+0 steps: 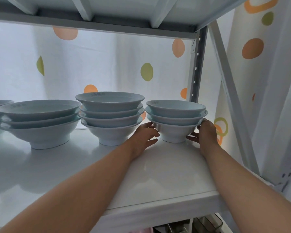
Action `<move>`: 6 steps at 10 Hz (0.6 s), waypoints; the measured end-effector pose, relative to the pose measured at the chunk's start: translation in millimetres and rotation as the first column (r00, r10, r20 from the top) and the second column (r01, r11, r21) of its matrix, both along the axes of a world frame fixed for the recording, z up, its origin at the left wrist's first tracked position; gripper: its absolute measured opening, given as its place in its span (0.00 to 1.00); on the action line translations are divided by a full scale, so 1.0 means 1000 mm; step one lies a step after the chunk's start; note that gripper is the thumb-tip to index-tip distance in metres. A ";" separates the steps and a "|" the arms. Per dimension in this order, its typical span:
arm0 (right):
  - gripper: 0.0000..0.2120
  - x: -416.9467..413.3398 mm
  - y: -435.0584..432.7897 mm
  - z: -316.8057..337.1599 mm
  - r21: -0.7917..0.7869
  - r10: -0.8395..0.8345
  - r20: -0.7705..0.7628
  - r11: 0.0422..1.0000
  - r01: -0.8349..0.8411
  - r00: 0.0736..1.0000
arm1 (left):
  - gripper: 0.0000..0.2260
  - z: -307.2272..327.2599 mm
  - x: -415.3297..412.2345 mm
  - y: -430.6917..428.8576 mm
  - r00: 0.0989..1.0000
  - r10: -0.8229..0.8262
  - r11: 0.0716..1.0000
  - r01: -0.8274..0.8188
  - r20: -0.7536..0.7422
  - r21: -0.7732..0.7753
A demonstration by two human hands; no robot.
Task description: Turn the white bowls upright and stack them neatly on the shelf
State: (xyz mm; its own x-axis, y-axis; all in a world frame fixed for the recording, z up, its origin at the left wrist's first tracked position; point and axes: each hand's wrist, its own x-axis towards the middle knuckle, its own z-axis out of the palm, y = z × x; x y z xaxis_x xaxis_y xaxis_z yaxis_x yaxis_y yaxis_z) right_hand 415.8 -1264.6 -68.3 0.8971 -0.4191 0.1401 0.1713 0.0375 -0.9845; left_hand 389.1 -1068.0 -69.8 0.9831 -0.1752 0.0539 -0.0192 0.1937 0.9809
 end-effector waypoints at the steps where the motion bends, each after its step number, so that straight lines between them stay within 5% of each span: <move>1: 0.17 -0.002 0.002 0.002 -0.012 0.016 -0.022 1.000 -0.016 1.000 | 0.17 0.003 -0.001 -0.001 1.000 0.014 0.999 -0.014 -0.013 0.030; 3: 0.18 -0.015 0.015 0.006 -0.204 -0.109 -0.041 0.974 0.098 0.993 | 0.22 0.007 -0.020 0.002 0.998 0.053 0.970 -0.046 -0.025 0.240; 4: 0.20 -0.027 0.021 0.009 -0.200 -0.105 -0.090 0.976 0.085 0.990 | 0.10 0.012 -0.035 -0.001 0.995 0.084 0.886 -0.095 0.044 0.454; 6: 0.20 -0.084 0.060 0.001 -0.239 -0.113 -0.152 0.968 0.075 0.982 | 0.23 -0.008 -0.106 0.044 0.909 -0.057 0.509 -0.330 0.414 0.795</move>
